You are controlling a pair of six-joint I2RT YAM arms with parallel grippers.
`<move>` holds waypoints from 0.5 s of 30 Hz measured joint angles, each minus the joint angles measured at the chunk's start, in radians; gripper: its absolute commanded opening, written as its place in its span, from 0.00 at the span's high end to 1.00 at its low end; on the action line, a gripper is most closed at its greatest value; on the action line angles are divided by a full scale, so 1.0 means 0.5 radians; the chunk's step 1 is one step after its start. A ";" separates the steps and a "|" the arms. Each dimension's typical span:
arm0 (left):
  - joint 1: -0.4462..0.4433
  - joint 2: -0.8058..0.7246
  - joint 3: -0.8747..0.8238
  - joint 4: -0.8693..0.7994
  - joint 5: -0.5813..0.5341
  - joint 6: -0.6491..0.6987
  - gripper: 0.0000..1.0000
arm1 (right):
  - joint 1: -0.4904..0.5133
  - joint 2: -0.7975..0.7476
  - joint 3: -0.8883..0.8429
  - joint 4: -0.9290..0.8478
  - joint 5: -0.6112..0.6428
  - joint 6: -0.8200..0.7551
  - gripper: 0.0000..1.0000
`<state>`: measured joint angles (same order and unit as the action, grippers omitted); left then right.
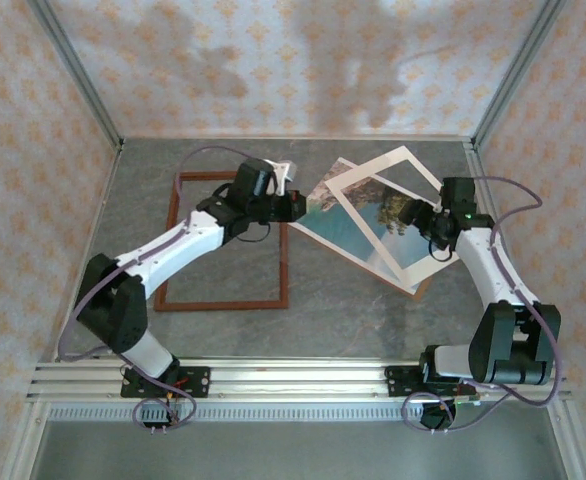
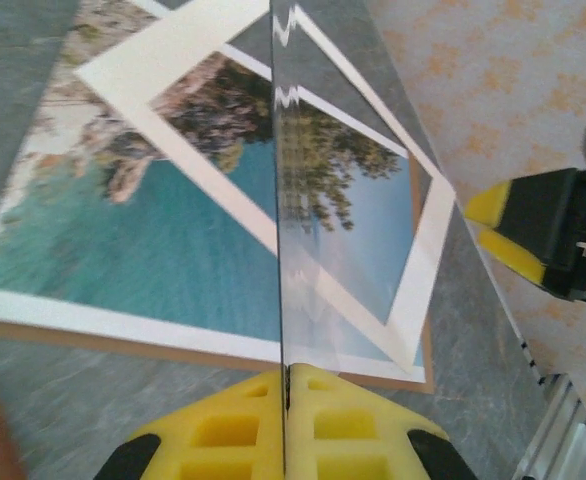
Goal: Put the photo into the frame
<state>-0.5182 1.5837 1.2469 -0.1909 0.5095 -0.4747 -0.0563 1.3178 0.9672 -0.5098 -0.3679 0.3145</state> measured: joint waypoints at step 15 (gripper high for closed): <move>0.464 -0.283 -0.217 -0.871 -0.455 0.406 1.00 | 0.250 0.173 0.063 0.017 -0.050 0.000 0.19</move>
<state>-0.2863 1.4422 1.1381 -0.6266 0.2821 -0.2718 0.0689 1.4044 0.9989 -0.5014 -0.3931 0.3145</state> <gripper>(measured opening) 0.045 0.809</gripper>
